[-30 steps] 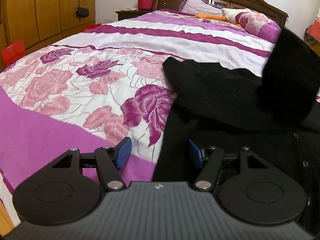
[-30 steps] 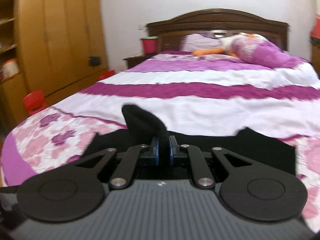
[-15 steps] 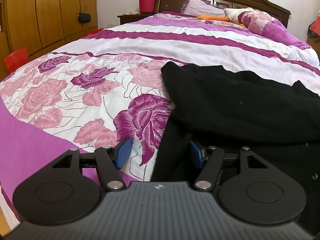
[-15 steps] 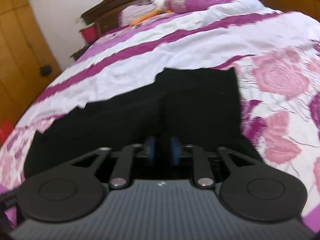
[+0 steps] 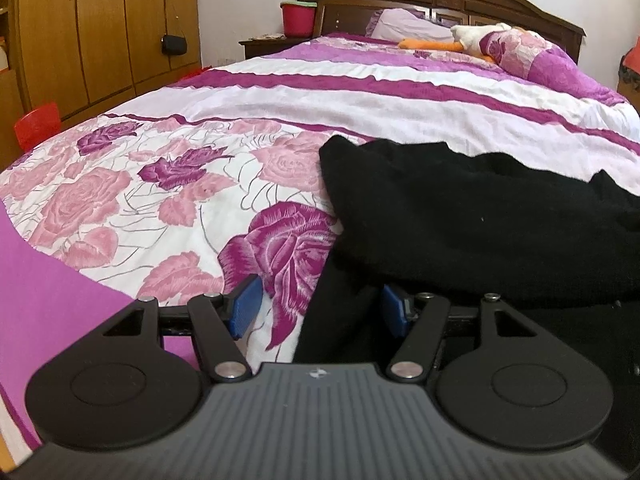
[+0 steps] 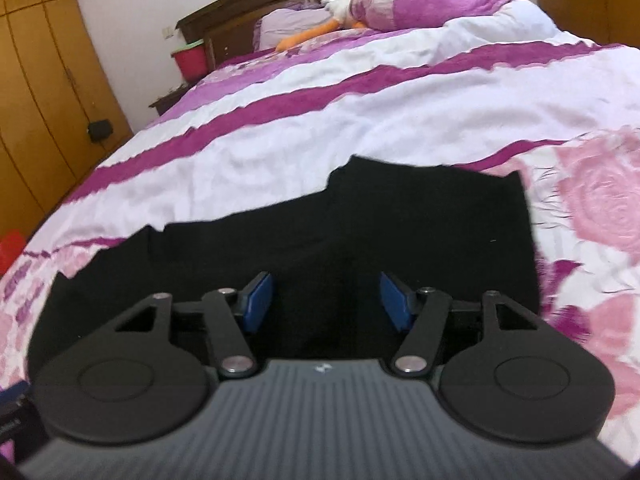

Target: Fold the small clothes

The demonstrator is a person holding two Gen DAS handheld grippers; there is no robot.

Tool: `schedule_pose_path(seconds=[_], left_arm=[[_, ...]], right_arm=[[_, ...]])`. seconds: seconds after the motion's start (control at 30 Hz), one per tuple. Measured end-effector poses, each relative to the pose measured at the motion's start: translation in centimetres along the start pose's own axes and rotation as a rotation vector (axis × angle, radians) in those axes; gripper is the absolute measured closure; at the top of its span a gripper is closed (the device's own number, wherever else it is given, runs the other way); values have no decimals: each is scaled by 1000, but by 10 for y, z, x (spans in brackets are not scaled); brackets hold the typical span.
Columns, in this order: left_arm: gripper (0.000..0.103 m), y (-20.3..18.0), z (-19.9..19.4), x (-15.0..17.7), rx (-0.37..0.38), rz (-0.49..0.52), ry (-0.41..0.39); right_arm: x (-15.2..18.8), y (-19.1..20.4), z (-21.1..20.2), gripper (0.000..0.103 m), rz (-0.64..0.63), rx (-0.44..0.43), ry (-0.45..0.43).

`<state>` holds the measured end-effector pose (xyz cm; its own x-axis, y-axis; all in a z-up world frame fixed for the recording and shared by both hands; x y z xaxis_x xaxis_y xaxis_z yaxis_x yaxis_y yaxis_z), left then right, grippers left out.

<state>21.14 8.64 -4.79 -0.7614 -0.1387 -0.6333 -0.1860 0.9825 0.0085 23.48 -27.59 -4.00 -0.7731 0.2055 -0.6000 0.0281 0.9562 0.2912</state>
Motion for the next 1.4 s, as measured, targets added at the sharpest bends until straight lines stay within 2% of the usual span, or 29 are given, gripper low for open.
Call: schedule_pose_path(seconds=[0.07,0.13,0.2,0.3,0.37,0.43,0.53,0.73,0.8,1.0,1.1,1.4], left_arm=[[35,0,3,-1,-6,-5,-7],[35,0,5,0,-12,-7,-16],[34,-1,7,0,-22,-1,-21],[32,-4,10,1,-40,7,-25],[31,-5,12,1,-52,16,-28],[31,-5,12,1,-52,16,-28],[30,-5,13,2,-49,18,-31],[29,-3,10,3,-45,24,-27],[29,-2,5,4,-33,24,-15],[29,6,-17,14,2,25,38],[29,8,-32,21,17,35,54],[29,2,-83,48,60,116,41]], right_arm=[[0,8,0,93,-51,-6,-7],[-4,9,-15,94,-52,-15,-51],[-7,8,-38,94,-66,-14,-147],[-13,-3,-52,94,-69,65,-214],[-15,-13,-46,94,-62,105,-204],[-14,-21,-28,94,-57,105,-137],[-8,-30,1,93,-52,137,-60],[-2,-29,1,86,-69,162,-69],[1,-31,-8,77,-55,153,-68],[20,-41,-48,60,-13,79,-43],[35,-45,-73,59,-6,45,-28],[90,-58,-134,57,-11,50,1]])
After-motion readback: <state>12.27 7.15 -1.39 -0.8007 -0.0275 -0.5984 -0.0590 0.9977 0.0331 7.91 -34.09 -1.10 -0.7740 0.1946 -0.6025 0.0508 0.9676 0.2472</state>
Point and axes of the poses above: each gripper's, at about its wrist camera, not at the fingertips, and z roughly the way its jaws point, y to its left, x to its underside, the point moved 4 cm from there along z, roughly the way its jaws point, and after that the axes turned 14 degrees about y, right-handed, at the moved point
